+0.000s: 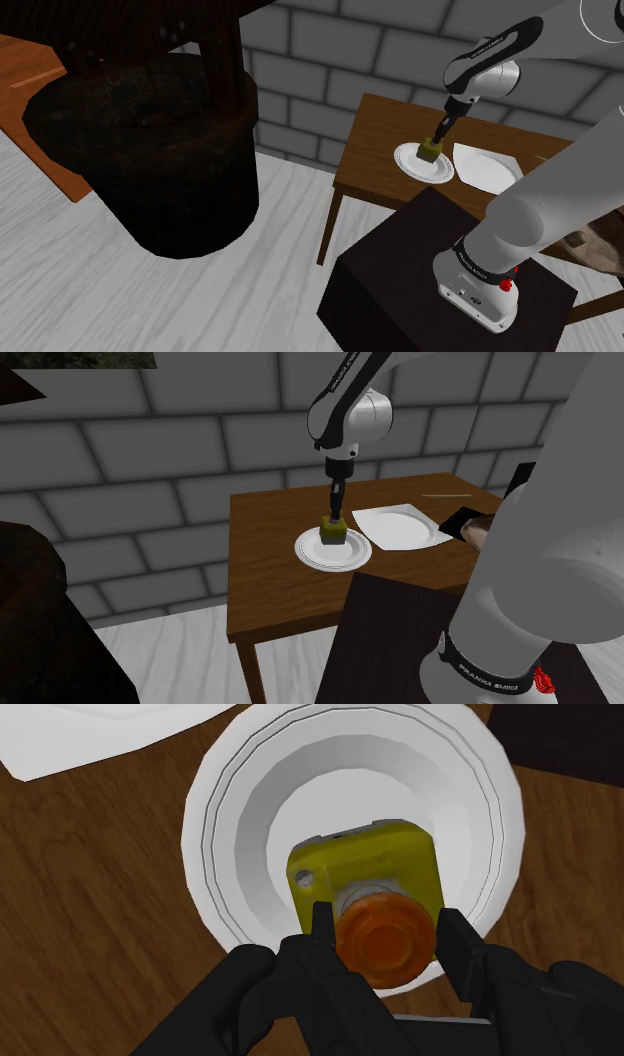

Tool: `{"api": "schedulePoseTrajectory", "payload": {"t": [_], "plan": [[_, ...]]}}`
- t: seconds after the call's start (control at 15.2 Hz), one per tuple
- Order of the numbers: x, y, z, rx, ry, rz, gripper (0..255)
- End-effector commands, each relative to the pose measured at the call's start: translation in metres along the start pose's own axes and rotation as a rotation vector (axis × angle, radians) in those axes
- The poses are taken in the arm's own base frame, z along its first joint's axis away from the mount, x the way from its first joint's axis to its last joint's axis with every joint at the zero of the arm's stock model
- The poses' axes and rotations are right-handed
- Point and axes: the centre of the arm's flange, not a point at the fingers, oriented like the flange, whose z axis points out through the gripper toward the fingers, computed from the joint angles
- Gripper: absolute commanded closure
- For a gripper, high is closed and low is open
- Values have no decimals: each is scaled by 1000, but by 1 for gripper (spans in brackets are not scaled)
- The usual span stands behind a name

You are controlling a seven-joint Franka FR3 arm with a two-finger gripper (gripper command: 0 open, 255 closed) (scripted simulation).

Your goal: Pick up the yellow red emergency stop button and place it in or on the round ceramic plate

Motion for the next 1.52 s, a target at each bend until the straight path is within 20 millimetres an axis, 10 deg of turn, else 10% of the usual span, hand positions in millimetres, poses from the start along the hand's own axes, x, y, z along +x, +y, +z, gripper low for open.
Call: {"api": "schedulePoseTrajectory", "payload": {"t": [0.0,0.79,0.86,1.19,1.45], "plan": [[0,1,11,-1,1,0,255],[0,1,36,-1,1,0,255],[0,1,36,-1,1,0,0],[0,1,36,-1,1,0,0],[0,1,-14,-1,1,0,0]]}}
